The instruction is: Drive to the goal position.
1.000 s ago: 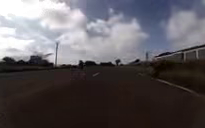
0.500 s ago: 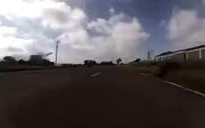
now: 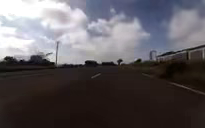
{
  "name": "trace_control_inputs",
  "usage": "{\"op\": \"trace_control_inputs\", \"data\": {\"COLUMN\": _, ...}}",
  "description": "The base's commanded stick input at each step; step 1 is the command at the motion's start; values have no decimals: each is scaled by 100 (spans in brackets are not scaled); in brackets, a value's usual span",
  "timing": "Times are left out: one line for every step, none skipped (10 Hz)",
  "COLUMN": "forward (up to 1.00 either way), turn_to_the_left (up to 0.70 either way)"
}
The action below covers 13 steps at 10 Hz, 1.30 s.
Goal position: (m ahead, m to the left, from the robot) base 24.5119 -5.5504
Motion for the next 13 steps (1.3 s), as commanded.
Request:
{"op": "trace_control_inputs", "data": {"forward": 100, "turn_to_the_left": -40}}
{"op": "trace_control_inputs", "data": {"forward": 100, "turn_to_the_left": -40}}
{"op": "trace_control_inputs", "data": {"forward": 100, "turn_to_the_left": 0}}
{"op": "trace_control_inputs", "data": {"forward": 100, "turn_to_the_left": 0}}
{"op": "trace_control_inputs", "data": {"forward": 100, "turn_to_the_left": 0}}
{"op": "trace_control_inputs", "data": {"forward": 100, "turn_to_the_left": 0}}
{"op": "trace_control_inputs", "data": {"forward": 100, "turn_to_the_left": 0}}
{"op": "trace_control_inputs", "data": {"forward": 100, "turn_to_the_left": 0}}
{"op": "trace_control_inputs", "data": {"forward": 100, "turn_to_the_left": 0}}
{"op": "trace_control_inputs", "data": {"forward": 100, "turn_to_the_left": 0}}
{"op": "trace_control_inputs", "data": {"forward": 100, "turn_to_the_left": 0}}
{"op": "trace_control_inputs", "data": {"forward": 100, "turn_to_the_left": 0}}
{"op": "trace_control_inputs", "data": {"forward": 100, "turn_to_the_left": 0}}
